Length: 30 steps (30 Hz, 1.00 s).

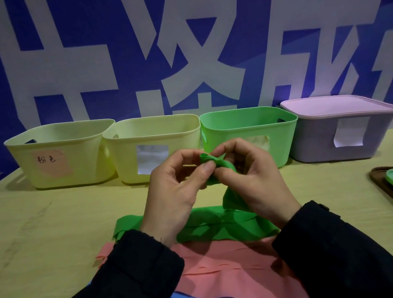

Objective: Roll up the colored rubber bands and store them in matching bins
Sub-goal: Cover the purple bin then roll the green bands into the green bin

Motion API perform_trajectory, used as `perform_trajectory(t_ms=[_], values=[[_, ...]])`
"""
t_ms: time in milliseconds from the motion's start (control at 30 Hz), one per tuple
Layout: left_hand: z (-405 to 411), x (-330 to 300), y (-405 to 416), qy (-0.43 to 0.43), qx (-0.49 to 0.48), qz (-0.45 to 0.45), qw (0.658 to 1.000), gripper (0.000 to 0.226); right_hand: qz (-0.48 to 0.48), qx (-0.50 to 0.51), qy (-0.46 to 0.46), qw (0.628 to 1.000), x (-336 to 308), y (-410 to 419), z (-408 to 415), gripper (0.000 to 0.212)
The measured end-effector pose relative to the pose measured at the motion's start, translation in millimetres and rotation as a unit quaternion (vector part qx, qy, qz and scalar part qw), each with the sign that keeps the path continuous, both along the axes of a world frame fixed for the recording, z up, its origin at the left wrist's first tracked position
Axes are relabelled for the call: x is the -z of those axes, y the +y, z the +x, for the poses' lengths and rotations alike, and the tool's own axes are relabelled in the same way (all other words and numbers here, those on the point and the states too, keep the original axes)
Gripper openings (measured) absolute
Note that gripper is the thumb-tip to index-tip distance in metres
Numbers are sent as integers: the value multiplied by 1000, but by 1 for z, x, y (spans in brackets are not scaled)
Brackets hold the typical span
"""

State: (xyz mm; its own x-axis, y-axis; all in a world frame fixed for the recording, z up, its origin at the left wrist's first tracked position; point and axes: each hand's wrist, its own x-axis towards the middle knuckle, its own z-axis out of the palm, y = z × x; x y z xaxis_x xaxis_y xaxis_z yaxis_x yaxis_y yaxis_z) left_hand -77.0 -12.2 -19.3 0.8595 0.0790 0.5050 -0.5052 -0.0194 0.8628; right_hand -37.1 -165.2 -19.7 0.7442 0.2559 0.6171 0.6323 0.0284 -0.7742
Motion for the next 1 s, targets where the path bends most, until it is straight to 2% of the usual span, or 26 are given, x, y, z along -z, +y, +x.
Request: perform_trajectory(t_ms=[100,167,267,433,667,800,1000], values=[[1,-2,0,-5,-13,-15,1000,15,0,-9,21,1000,-4,-4,0,18],[2,-4,2,-4,-32,-39,999,24,27,-36,61,997,-8,-8,0,17],[1,-5,6,3,-24,-38,999,23,61,-81,118,988,-14,-12,-5,10],[-1,-2,2,4,0,-39,999,21,34,-75,109,991,-16,-10,-11,4],[-1,-3,1,2,-1,-15,1000,26,-10,-52,73,996,-13,-8,-14,9],[-2,-5,1,6,18,-45,999,28,-25,-76,61,995,-16,-11,-14,13],[-1,-6,5,4,24,-85,996,32,54,-62,77,994,-19,-12,-12,4]])
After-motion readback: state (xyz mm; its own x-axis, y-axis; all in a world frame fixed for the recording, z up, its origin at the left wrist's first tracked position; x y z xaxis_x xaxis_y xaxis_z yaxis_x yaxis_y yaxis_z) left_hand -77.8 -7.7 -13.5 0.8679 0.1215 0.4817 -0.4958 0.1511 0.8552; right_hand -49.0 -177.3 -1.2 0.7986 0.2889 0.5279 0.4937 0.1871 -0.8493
